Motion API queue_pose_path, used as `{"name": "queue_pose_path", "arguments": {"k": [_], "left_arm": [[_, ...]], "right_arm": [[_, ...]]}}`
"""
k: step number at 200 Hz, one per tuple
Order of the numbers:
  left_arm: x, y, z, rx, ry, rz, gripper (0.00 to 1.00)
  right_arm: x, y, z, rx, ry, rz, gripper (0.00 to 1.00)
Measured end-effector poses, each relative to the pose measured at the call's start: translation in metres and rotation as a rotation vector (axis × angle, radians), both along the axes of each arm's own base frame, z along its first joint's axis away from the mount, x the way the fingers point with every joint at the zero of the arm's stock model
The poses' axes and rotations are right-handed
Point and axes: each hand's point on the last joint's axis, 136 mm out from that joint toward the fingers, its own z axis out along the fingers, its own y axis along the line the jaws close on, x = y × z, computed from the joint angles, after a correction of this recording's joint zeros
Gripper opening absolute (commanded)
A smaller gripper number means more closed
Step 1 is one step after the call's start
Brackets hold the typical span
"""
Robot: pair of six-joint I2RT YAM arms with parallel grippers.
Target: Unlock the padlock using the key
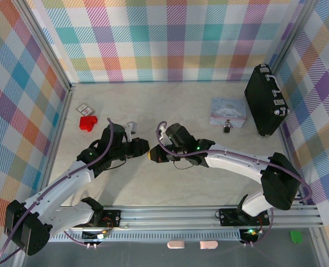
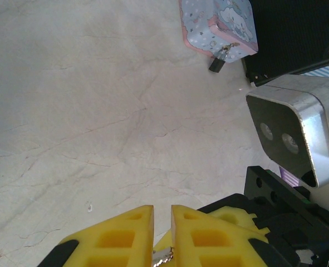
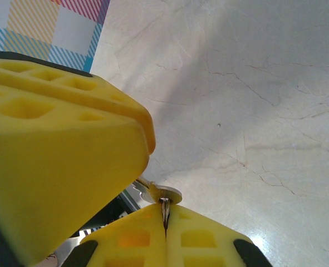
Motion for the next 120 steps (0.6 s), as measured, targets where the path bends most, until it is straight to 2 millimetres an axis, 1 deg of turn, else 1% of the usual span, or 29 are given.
{"name": "queue_pose_path", "arguments": {"k": [33, 69, 88, 101, 120], "left_arm": [[0.002, 0.002, -0.001, 0.007, 0.0, 0.019, 0.07], [0.006, 0.007, -0.004, 0.017, 0.011, 0.063, 0.03], [0.008, 0.01, -0.006, 0.002, 0.024, 0.102, 0.0], [0.009, 0.012, -0.009, -0.021, 0.033, 0.142, 0.0], [0.012, 0.019, -0.016, -0.049, 0.062, 0.217, 0.0]], "right_arm": [[0.0, 0.0, 0.0, -0.001, -0.003, 0.0, 0.0], [0.002, -0.001, 0.0, -0.004, -0.009, -0.008, 0.0], [0.005, -0.002, 0.001, -0.007, -0.02, -0.023, 0.2], [0.007, -0.006, 0.003, -0.011, -0.042, -0.04, 0.33], [0.01, -0.02, 0.01, 0.004, -0.065, -0.091, 0.47]]}}
